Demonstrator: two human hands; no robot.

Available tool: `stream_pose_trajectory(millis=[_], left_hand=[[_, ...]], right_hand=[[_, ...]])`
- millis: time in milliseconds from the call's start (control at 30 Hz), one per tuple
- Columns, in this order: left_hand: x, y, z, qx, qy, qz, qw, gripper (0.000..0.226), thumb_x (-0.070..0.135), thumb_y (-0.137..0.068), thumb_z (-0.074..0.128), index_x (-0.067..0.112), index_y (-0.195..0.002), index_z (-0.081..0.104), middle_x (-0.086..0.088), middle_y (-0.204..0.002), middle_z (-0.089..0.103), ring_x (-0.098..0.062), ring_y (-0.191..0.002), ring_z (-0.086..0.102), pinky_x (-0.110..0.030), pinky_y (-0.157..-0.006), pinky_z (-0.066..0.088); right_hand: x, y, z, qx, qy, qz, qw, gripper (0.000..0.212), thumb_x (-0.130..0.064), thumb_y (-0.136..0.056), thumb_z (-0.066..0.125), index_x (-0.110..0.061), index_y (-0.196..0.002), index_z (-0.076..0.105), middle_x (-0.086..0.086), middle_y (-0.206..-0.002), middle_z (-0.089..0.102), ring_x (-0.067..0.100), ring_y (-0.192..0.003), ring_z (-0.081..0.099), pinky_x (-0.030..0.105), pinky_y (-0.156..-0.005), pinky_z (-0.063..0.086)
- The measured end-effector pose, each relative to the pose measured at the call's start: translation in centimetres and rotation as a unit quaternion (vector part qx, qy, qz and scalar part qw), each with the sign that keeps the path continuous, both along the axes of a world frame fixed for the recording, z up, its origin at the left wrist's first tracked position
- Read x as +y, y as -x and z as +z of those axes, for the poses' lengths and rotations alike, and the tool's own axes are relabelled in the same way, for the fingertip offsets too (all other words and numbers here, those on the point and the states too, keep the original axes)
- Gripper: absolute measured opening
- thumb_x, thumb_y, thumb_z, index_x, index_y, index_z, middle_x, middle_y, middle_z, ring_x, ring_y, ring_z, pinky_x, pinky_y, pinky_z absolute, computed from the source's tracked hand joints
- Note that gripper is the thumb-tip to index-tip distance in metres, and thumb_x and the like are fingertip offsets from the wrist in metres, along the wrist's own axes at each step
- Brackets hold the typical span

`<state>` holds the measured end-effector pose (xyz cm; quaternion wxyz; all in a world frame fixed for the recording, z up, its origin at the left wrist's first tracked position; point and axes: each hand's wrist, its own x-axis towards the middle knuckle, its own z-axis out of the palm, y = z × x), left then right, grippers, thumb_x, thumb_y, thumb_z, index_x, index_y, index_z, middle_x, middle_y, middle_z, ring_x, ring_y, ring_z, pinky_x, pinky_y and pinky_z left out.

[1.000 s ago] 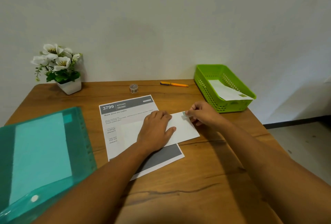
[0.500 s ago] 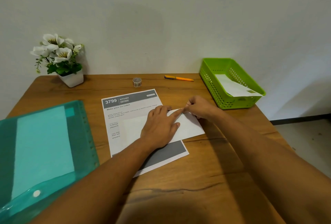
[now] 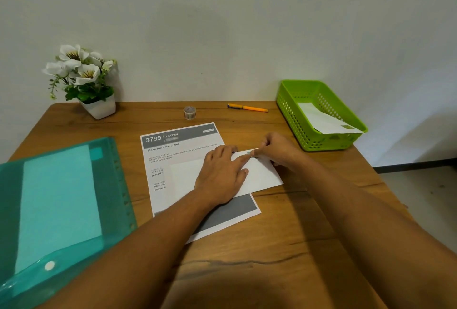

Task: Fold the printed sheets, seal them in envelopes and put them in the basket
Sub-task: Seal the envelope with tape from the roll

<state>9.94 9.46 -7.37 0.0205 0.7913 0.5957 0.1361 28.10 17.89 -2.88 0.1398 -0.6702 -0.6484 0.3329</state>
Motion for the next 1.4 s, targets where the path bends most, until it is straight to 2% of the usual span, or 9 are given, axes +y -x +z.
stream_pose_trajectory(millis=[167,333,400,500,567,633,833,1000,1400], left_hand=[[0.1,0.0,0.1,0.001,0.005,0.003,1.0,0.05,0.051,-0.105,0.032,0.035,-0.151,0.044,0.0,-0.156,0.039,-0.022,-0.142,0.031,-0.043,-0.116,0.028],[0.0,-0.1,0.4,-0.009,0.013,0.008,1.0,0.05,0.052,-0.104,0.037,0.033,-0.15,0.045,0.002,-0.156,0.039,-0.021,-0.142,0.032,-0.043,-0.117,0.029],[0.1,-0.1,0.6,-0.014,0.019,0.011,1.0,0.053,0.052,-0.103,0.038,0.029,-0.151,0.043,0.002,-0.156,0.04,-0.021,-0.141,0.033,-0.043,-0.117,0.03],[0.0,-0.2,0.7,-0.007,0.021,0.017,1.0,0.058,0.054,-0.103,0.037,0.023,-0.152,0.042,0.001,-0.155,0.041,-0.021,-0.142,0.034,-0.043,-0.118,0.03],[0.0,-0.2,0.8,0.0,0.019,0.016,1.0,0.058,0.053,-0.103,0.036,0.022,-0.151,0.044,0.001,-0.155,0.042,-0.021,-0.142,0.034,-0.042,-0.117,0.031],[-0.1,-0.2,0.8,0.004,0.021,0.017,1.0,0.057,0.053,-0.104,0.037,0.021,-0.151,0.044,0.001,-0.155,0.042,-0.021,-0.141,0.035,-0.042,-0.117,0.031],[-0.1,-0.3,0.7,0.013,0.02,0.02,1.0,0.058,0.053,-0.104,0.035,0.023,-0.153,0.041,0.0,-0.156,0.041,-0.023,-0.142,0.034,-0.043,-0.116,0.031],[-0.1,-0.2,0.2,0.039,0.003,0.006,0.999,0.052,0.051,-0.105,0.028,0.036,-0.154,0.038,-0.002,-0.156,0.04,-0.024,-0.141,0.033,-0.045,-0.114,0.03],[-0.1,-0.3,0.3,0.052,0.005,0.008,0.999,0.051,0.049,-0.106,0.028,0.035,-0.154,0.041,-0.003,-0.157,0.039,-0.025,-0.142,0.032,-0.044,-0.113,0.031]], right_hand=[[0.2,-1.3,-0.2,0.065,0.005,-0.046,0.997,0.026,-0.026,-0.09,0.081,-0.015,-0.091,0.057,0.005,-0.084,0.076,0.017,-0.075,0.068,0.026,-0.057,0.055],[-0.3,-1.3,-0.9,0.06,-0.034,-0.043,0.997,0.025,-0.035,-0.098,0.069,-0.013,-0.091,0.059,0.002,-0.083,0.077,0.02,-0.082,0.072,0.04,-0.067,0.062],[-0.7,-1.3,-1.1,0.068,-0.036,-0.027,0.997,0.033,-0.045,-0.097,0.068,-0.013,-0.089,0.06,0.002,-0.083,0.075,0.02,-0.086,0.07,0.042,-0.064,0.058],[-1.1,-0.4,-1.0,-0.01,-0.045,-0.001,0.999,0.041,-0.058,-0.09,0.07,-0.02,-0.081,0.056,0.001,-0.077,0.066,0.021,-0.077,0.059,0.038,-0.061,0.04],[-1.2,0.7,-0.6,-0.105,-0.055,-0.002,0.993,0.047,-0.066,-0.087,0.067,-0.021,-0.083,0.054,0.001,-0.078,0.058,0.021,-0.076,0.054,0.032,-0.058,0.034],[-1.3,1.4,-0.3,-0.143,-0.053,-0.009,0.988,0.05,-0.07,-0.086,0.066,-0.021,-0.088,0.054,0.001,-0.082,0.057,0.021,-0.079,0.054,0.031,-0.056,0.033],[-1.6,-0.2,0.1,-0.044,-0.014,0.055,0.997,0.037,-0.046,-0.086,0.081,-0.015,-0.095,0.063,0.002,-0.088,0.068,0.02,-0.083,0.063,0.037,-0.063,0.045],[-1.8,-1.4,-0.2,0.048,-0.022,0.037,0.998,0.026,-0.034,-0.09,0.079,-0.013,-0.091,0.064,0.003,-0.08,0.062,0.017,-0.073,0.053,0.038,-0.064,0.043],[-1.8,-0.7,-0.9,-0.016,-0.08,0.01,0.997,0.02,-0.031,-0.096,0.071,-0.018,-0.085,0.06,0.0,-0.08,0.066,0.021,-0.077,0.06,0.04,-0.062,0.048]])
